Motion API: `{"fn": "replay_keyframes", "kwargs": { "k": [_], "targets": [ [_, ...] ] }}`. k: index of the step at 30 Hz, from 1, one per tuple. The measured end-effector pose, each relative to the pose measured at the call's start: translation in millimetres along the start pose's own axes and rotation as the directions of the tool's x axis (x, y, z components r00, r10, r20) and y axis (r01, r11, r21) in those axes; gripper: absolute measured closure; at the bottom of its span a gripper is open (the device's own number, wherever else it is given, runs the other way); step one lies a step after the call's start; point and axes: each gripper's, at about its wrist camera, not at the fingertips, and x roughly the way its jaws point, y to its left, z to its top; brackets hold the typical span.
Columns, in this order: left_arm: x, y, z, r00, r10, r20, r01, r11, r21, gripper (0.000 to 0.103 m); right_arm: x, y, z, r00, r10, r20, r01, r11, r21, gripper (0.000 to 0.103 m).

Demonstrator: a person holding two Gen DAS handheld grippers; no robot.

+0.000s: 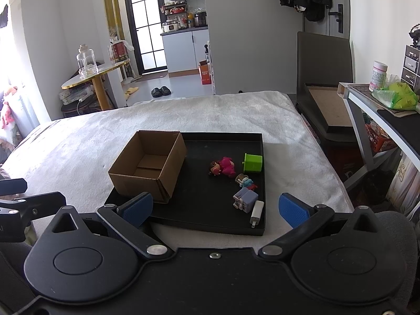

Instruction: Organize rigid objects

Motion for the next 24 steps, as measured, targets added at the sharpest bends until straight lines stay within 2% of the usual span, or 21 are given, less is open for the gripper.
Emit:
{"fn": "replay_keyframes", "kwargs": {
  "k": [24],
  "targets": [
    [-0.8,2.3,-0.7,1.000,-0.014,0.026,0.014,1.000,-0.008,0.000,1.2,-5.5,-5.0,1.000,0.004,0.012,-0.004,1.000,0.024,0.000]
  ]
}}
